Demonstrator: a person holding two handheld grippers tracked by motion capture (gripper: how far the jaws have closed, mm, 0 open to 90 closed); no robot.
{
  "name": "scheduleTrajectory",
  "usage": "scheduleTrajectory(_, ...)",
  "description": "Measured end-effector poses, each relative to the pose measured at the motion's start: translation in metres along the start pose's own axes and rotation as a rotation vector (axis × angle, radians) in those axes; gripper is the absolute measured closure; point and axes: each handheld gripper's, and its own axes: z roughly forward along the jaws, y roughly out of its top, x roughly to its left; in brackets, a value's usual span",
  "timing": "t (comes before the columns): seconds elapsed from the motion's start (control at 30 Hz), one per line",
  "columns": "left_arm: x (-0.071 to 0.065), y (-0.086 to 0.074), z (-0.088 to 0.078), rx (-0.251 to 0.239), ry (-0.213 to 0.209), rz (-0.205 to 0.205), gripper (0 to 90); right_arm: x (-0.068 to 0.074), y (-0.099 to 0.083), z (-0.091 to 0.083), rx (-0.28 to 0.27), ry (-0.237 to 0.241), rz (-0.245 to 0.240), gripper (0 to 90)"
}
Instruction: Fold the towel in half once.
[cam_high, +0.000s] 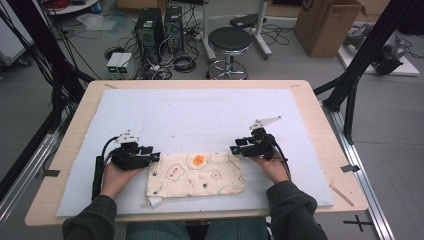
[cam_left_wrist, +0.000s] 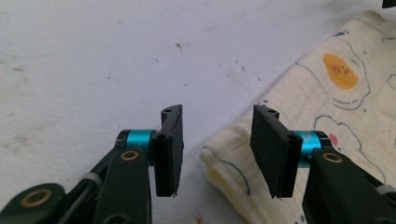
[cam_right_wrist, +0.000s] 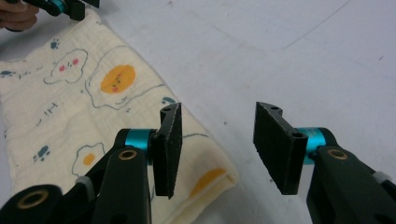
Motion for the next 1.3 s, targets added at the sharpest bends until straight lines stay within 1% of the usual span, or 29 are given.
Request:
scheduleTrajectory(0.07, 0.0, -0.001, 0.002, 0.025, -0.011, 0.008, 57.7, -0.001, -0.001, 0.002, 0.019, 0.005, 0.001, 53.8)
scheduleTrajectory(0.13, 0.001, -0.002, 0.004, 0.055, -0.015, 0.029, 62.6, -0.001, -0.002, 0.003, 0.036, 0.015, 0.01, 55.8)
scheduleTrajectory(0.2, -0.001, -0.003, 0.004, 0.065, -0.015, 0.049, 69.6, -0.001, -0.003, 0.006, 0.062, 0.019, 0.008, 59.0)
scheduleTrajectory(0.23, -0.001, -0.003, 0.005, 0.064, -0.02, 0.051, 71.6, 0.0, -0.003, 0.008, 0.079, 0.022, 0.003, 61.5)
scheduleTrajectory(0.27, -0.001, -0.003, 0.005, 0.062, -0.025, 0.05, 74.4, 0.001, -0.004, 0.01, 0.099, 0.011, -0.008, 64.7)
scheduleTrajectory(0.3, -0.001, -0.003, 0.004, 0.062, -0.026, 0.059, 78.0, 0.002, -0.004, 0.011, 0.109, 0.005, -0.026, 69.4)
scheduleTrajectory(0.33, -0.002, -0.003, 0.004, 0.061, -0.025, 0.066, 81.4, 0.003, -0.005, 0.012, 0.117, 0.012, -0.033, 72.3)
scheduleTrajectory(0.4, -0.002, -0.004, 0.003, 0.058, -0.021, 0.07, 84.1, 0.004, -0.005, 0.013, 0.134, 0.001, -0.046, 81.5)
scheduleTrajectory(0.43, -0.002, -0.004, 0.002, 0.054, -0.016, 0.07, 84.7, 0.005, -0.005, 0.011, 0.135, -0.001, -0.051, 83.7)
scheduleTrajectory(0.5, -0.002, -0.004, 0.001, 0.043, -0.005, 0.064, 85.4, 0.005, -0.005, 0.009, 0.13, -0.02, -0.049, 84.8)
scheduleTrajectory(0.57, -0.002, -0.004, -0.001, 0.03, 0.007, 0.07, 85.8, 0.005, -0.004, 0.007, 0.124, -0.031, -0.054, 85.3)
scheduleTrajectory(0.67, -0.003, -0.003, -0.002, -0.002, 0.022, 0.054, 86.1, 0.007, -0.003, 0.003, 0.106, -0.05, -0.062, 85.4)
scheduleTrajectory(0.7, -0.003, -0.003, -0.003, -0.009, 0.026, 0.054, 86.1, 0.007, -0.003, 0.002, 0.099, -0.055, -0.071, 85.5)
scheduleTrajectory(0.73, -0.003, -0.002, -0.003, -0.02, 0.033, 0.051, 86.1, 0.007, -0.002, 0.001, 0.099, -0.063, -0.064, 85.5)
scheduleTrajectory(0.87, -0.003, -0.002, -0.001, -0.035, 0.043, 0.045, 86.2, 0.006, -0.002, 0.0, 0.085, -0.093, -0.076, 85.7)
scheduleTrajectory(0.93, -0.001, -0.002, 0.003, -0.026, 0.049, 0.038, 86.2, 0.005, -0.002, 0.002, 0.098, -0.107, -0.077, 85.7)
scheduleTrajectory(1.0, 0.0, -0.003, 0.008, -0.004, 0.06, 0.042, 86.2, 0.005, -0.003, 0.005, 0.111, -0.117, -0.078, 85.7)
scheduleTrajectory(1.03, 0.001, -0.003, 0.01, 0.014, 0.067, 0.054, 86.2, 0.005, -0.004, 0.006, 0.119, -0.121, -0.078, 85.7)
scheduleTrajectory(1.07, 0.001, -0.003, 0.011, 0.014, 0.068, 0.055, 86.1, 0.004, -0.005, 0.008, 0.123, -0.124, -0.084, 85.7)
scheduleTrajectory(1.1, 0.001, -0.003, 0.012, 0.009, 0.067, 0.043, 86.2, 0.004, -0.006, 0.009, 0.126, -0.124, -0.079, 85.7)
scheduleTrajectory(1.13, 0.001, -0.003, 0.012, 0.007, 0.065, 0.04, 86.2, 0.003, -0.007, 0.009, 0.116, -0.122, -0.08, 85.7)
scheduleTrajectory(1.17, 0.0, -0.003, 0.012, 0.004, 0.069, 0.04, 86.1, 0.003, -0.008, 0.009, 0.112, -0.12, -0.078, 85.7)
scheduleTrajectory(1.2, 0.001, -0.003, 0.011, 0.016, 0.073, 0.059, 86.1, 0.003, -0.008, 0.009, 0.112, -0.12, -0.072, 85.7)
scheduleTrajectory(1.3, 0.0, -0.003, 0.012, 0.01, 0.075, 0.057, 85.2, 0.002, -0.01, 0.009, 0.1, -0.116, -0.073, 85.4)
